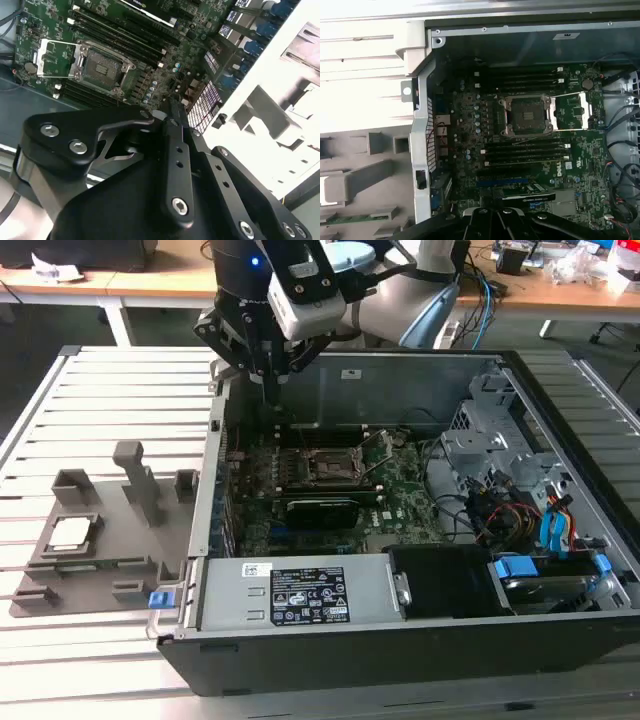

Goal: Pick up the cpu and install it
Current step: 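Reach for the cpu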

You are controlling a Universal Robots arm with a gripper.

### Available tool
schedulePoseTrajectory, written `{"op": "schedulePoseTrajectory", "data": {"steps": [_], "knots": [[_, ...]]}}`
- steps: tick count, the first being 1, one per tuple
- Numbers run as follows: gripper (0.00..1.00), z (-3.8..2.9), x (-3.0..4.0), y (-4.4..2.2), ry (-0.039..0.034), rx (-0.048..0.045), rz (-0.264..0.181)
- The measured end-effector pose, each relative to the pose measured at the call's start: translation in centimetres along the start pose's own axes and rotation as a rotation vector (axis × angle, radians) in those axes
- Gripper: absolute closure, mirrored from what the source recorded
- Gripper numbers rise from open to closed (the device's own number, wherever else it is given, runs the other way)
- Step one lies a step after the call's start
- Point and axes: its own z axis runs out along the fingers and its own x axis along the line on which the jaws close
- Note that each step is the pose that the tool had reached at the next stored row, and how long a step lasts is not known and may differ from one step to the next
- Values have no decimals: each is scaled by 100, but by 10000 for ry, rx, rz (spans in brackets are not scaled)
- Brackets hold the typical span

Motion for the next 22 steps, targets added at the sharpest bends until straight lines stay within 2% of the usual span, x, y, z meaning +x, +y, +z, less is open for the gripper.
{"op": "schedulePoseTrajectory", "data": {"steps": [1, 2, 8, 13, 17, 19, 22], "knots": [[89, 0, 18, -2, -1, 0, 0], [89, -2, 86, -6, 0, 0, 0], [89, -5, 185, -14, 0, 0, 0], [89, -9, 335, -25, 0, 0, -1], [89, -11, 436, -32, 0, 0, -1], [89, -12, 459, -34, 0, 1, 0], [89, -14, 549, -41, -1, 0, 0]]}}
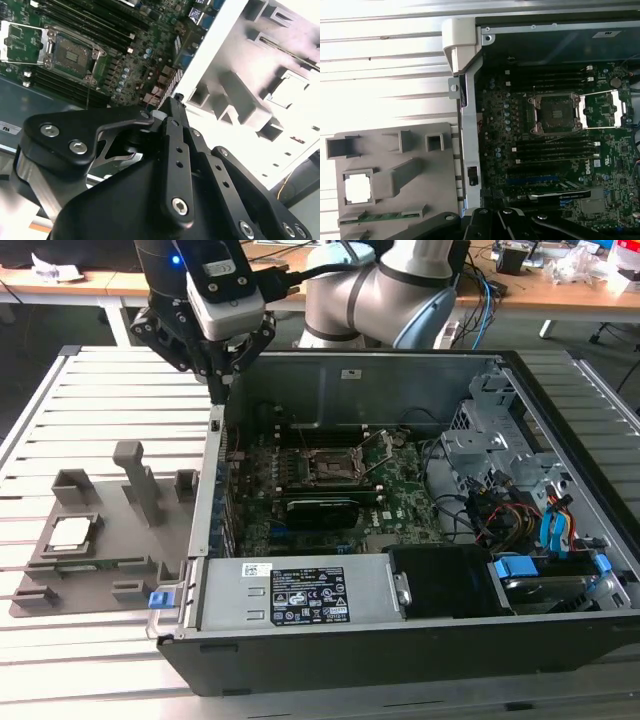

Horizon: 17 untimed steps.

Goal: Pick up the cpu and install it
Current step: 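Reach for the cpu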

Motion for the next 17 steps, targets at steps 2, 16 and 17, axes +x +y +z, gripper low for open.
{"op": "schedulePoseTrajectory", "data": {"steps": [2, 16, 17], "knots": [[89, -1, 51, -4, 1, 0, 0], [89, -8, 449, -34, 1, 1, -1], [89, -8, 462, -35, 1, 1, -1]]}}
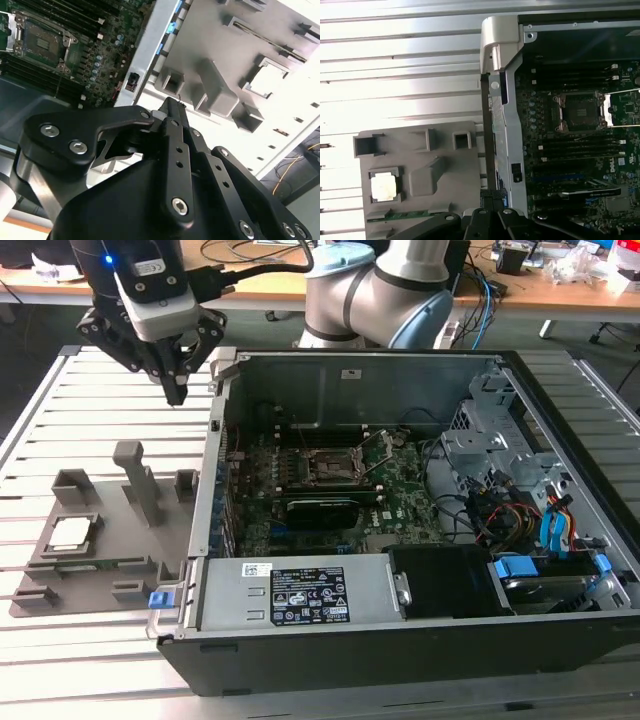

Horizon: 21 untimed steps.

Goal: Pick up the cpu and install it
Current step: 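Reach for the cpu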

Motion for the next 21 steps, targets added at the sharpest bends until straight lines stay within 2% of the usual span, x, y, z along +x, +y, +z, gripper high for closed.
{"op": "schedulePoseTrajectory", "data": {"steps": [4, 9, 14, 17, 19, 21], "knots": [[89, -2, 120, -9, -1, -1, 1], [89, -6, 331, -25, 0, -1, 1], [89, -9, 467, -35, -1, -1, 0], [89, -11, 584, -43, -1, -1, 1], [89, -12, 622, -47, -1, -1, -1], [89, -14, 700, -52, -1, 0, 0]]}}
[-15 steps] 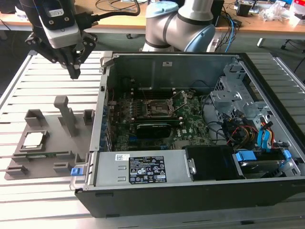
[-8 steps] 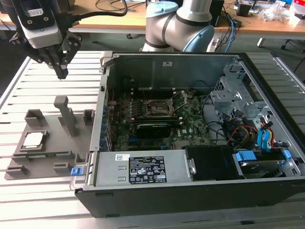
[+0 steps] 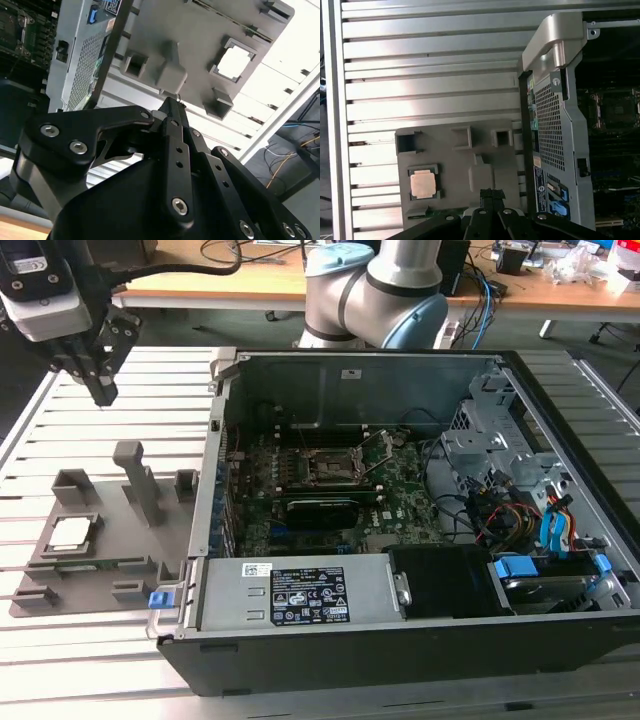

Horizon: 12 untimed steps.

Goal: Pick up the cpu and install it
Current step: 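Reach for the cpu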

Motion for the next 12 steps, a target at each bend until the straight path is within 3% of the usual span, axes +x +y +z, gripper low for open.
{"op": "schedulePoseTrajectory", "data": {"steps": [9, 12], "knots": [[89, -9, 400, -29, 0, 0, 1], [89, -11, 503, -37, 0, -1, 0]]}}
